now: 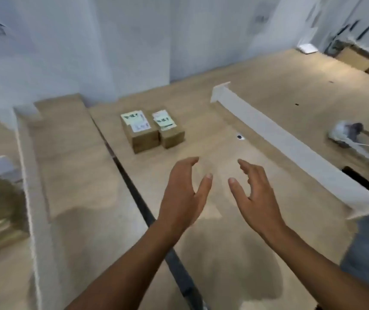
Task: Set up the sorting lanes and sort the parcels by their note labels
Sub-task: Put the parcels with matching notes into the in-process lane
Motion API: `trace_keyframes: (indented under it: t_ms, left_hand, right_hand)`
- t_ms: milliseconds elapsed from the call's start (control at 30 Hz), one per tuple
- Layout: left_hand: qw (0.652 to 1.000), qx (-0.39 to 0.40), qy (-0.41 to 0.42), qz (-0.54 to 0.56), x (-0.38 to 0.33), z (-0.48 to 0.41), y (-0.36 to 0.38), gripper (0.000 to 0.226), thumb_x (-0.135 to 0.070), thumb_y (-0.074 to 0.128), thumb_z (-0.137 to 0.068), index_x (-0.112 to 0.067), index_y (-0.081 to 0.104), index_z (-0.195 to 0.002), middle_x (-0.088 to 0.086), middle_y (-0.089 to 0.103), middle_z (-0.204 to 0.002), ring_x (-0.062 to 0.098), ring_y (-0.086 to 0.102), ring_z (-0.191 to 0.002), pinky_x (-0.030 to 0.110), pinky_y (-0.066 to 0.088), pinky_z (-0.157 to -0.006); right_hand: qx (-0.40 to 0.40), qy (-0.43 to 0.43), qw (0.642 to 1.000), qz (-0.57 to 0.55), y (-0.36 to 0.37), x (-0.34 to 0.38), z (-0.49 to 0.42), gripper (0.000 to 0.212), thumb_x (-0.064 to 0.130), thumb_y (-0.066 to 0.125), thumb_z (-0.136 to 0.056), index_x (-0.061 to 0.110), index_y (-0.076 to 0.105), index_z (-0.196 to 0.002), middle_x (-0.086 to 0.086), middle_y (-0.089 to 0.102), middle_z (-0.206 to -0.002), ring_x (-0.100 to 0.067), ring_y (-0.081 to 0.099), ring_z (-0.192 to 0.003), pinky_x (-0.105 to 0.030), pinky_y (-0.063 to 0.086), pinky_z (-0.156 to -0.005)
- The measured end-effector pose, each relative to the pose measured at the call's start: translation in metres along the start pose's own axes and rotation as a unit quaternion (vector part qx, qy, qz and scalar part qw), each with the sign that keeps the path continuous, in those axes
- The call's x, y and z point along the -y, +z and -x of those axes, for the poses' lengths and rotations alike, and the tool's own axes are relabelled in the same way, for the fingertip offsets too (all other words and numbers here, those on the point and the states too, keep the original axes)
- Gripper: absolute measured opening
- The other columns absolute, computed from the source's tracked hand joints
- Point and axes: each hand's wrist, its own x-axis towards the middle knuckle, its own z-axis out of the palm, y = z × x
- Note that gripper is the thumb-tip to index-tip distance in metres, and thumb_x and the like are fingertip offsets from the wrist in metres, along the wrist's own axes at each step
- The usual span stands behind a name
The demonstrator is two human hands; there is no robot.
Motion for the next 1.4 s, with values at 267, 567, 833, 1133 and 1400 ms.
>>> trace_keyframes:
  t_ms: [267, 567, 833, 1133, 1400]
  left_hand:
    - [0.976, -0.149, -0.146, -0.066, 0.145, -0.134, -0.082, 0.057, -0.052, 0.054, -0.099, -0.025, 0.043, -0.147, -0.007, 0.045, -0.148, -0.002, 0.040, -0.126, 0.019, 0.030, -0.100]
    - [0.962, -0.153, -0.225, -0.010, 0.272, -0.289, -0.053, 0.067, -0.049, 0.066, -0.093, -0.016, 0.042, -0.147, 0.004, 0.046, -0.149, 0.021, 0.045, -0.138, 0.029, 0.037, -0.107]
    - [0.957, -0.184, -0.225, 0.020, 0.298, -0.306, -0.032, 0.044, -0.045, 0.071, -0.088, -0.035, 0.048, -0.124, -0.017, 0.062, -0.120, 0.001, 0.061, -0.105, 0.010, 0.045, -0.073]
    - [0.954, -0.272, -0.126, 0.011, 0.161, -0.189, -0.108, 0.060, -0.048, 0.069, -0.085, -0.063, 0.037, -0.133, -0.036, 0.060, -0.125, -0.011, 0.060, -0.111, 0.000, 0.043, -0.079]
    - [0.924, -0.373, -0.042, -0.075, 0.024, -0.027, -0.186, 0.064, -0.047, 0.071, -0.086, -0.056, 0.037, -0.139, -0.028, 0.057, -0.133, -0.002, 0.055, -0.124, 0.016, 0.047, -0.094]
  right_hand:
    - [0.147, -0.102, 0.982, -0.067, 0.166, 0.036, -0.182, 0.064, 0.063, 0.045, -0.094, 0.029, 0.042, -0.148, 0.006, 0.045, -0.143, -0.013, 0.049, -0.130, -0.035, 0.046, -0.104]
    - [0.208, -0.037, 0.976, 0.055, 0.338, 0.020, -0.357, 0.062, 0.056, 0.050, -0.095, 0.018, 0.044, -0.144, -0.007, 0.052, -0.141, -0.030, 0.042, -0.132, -0.042, 0.038, -0.104]
    - [0.111, -0.144, 0.965, 0.188, 0.368, 0.007, -0.355, 0.052, 0.055, 0.046, -0.096, 0.011, 0.056, -0.122, -0.007, 0.060, -0.120, -0.032, 0.046, -0.110, -0.045, 0.037, -0.093]
    - [0.168, -0.199, 0.951, -0.166, 0.252, 0.093, -0.261, 0.080, 0.053, 0.061, -0.086, 0.022, 0.029, -0.152, 0.004, 0.037, -0.135, -0.011, 0.044, -0.127, -0.027, 0.042, -0.103]
    - [0.182, -0.311, 0.879, -0.312, 0.144, 0.206, -0.133, 0.078, 0.047, 0.065, -0.086, 0.028, 0.028, -0.152, 0.014, 0.036, -0.138, 0.007, 0.038, -0.132, -0.001, 0.035, -0.097]
